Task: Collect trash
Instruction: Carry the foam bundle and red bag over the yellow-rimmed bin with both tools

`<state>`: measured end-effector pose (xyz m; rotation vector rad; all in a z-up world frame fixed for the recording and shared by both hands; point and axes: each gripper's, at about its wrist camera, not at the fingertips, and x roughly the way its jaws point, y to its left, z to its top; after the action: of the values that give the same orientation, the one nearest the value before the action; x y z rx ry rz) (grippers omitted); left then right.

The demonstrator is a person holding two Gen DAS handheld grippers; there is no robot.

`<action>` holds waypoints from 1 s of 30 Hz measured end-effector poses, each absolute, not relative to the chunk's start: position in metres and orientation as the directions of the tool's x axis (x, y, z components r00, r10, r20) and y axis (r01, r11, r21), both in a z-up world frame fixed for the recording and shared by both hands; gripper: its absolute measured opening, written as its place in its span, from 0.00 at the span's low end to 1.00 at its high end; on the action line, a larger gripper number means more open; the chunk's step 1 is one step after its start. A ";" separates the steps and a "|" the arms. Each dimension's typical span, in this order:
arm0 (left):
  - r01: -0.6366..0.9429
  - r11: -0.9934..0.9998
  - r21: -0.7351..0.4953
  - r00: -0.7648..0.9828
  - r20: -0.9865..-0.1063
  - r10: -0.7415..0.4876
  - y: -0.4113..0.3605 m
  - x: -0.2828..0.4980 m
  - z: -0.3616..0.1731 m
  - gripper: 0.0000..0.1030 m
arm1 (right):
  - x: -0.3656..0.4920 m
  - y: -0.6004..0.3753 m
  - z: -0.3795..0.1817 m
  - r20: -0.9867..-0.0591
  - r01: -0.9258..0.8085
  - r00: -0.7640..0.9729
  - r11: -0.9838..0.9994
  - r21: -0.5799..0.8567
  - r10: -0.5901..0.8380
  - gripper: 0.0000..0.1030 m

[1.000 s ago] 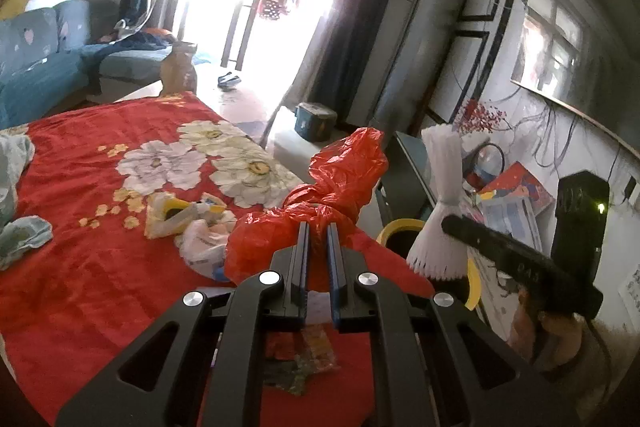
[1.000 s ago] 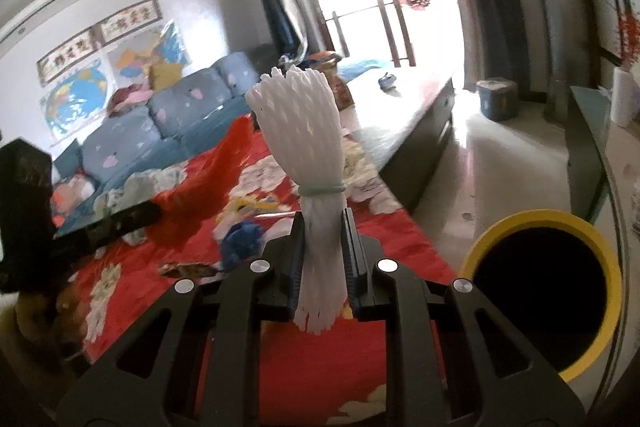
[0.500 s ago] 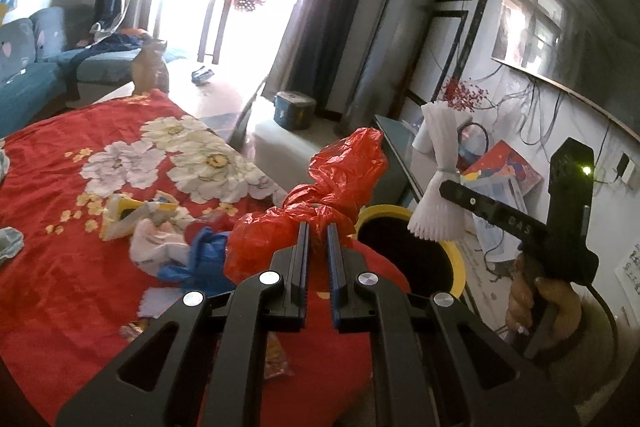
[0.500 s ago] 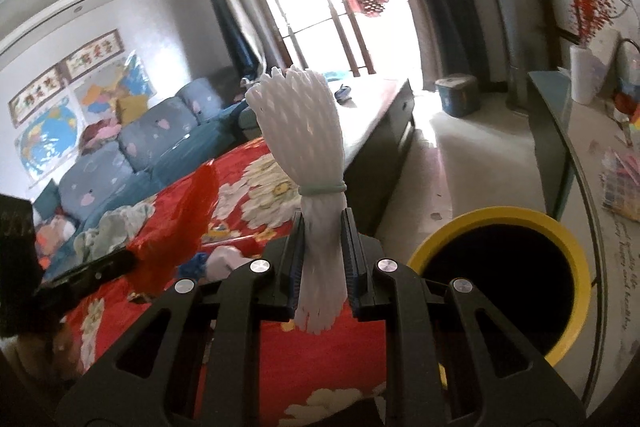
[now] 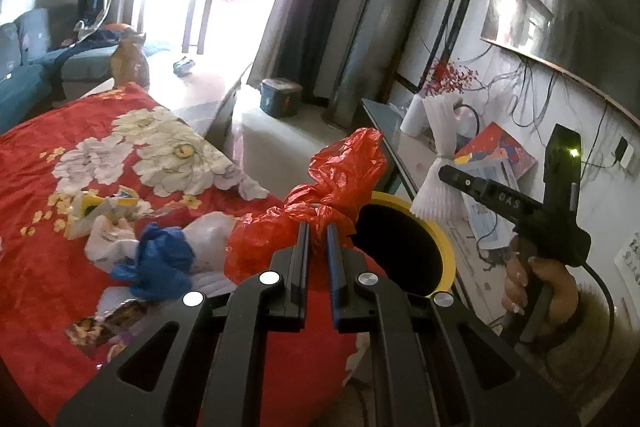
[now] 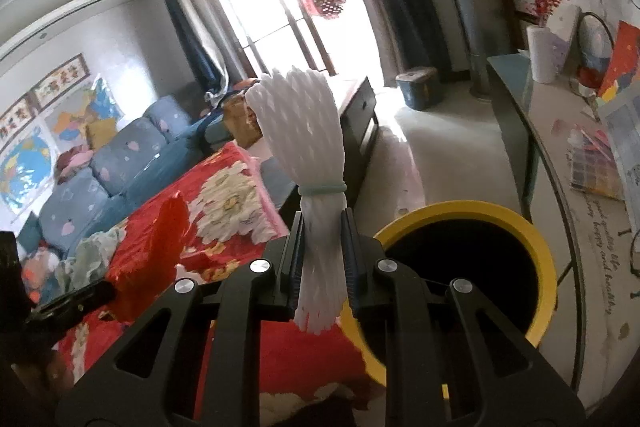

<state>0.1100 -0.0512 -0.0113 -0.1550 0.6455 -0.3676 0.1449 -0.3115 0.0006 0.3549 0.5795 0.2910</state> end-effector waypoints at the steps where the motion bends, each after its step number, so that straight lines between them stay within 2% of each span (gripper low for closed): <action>1: 0.289 0.924 -0.252 0.734 -0.561 -0.383 -0.055 0.111 -0.012 0.08 | 0.146 -0.316 0.000 -0.480 -0.161 0.800 0.899 0.408 0.361 0.13; 30: 0.384 0.903 -0.193 0.640 -0.650 -0.411 -0.149 0.144 -0.056 0.08 | 0.166 -0.389 -0.046 -0.575 0.040 0.770 0.878 0.478 0.278 0.13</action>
<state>0.1443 -0.1492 -0.0557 -0.0384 0.7506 -0.4532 0.1659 -0.3886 -0.0456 0.4922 0.6863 0.1345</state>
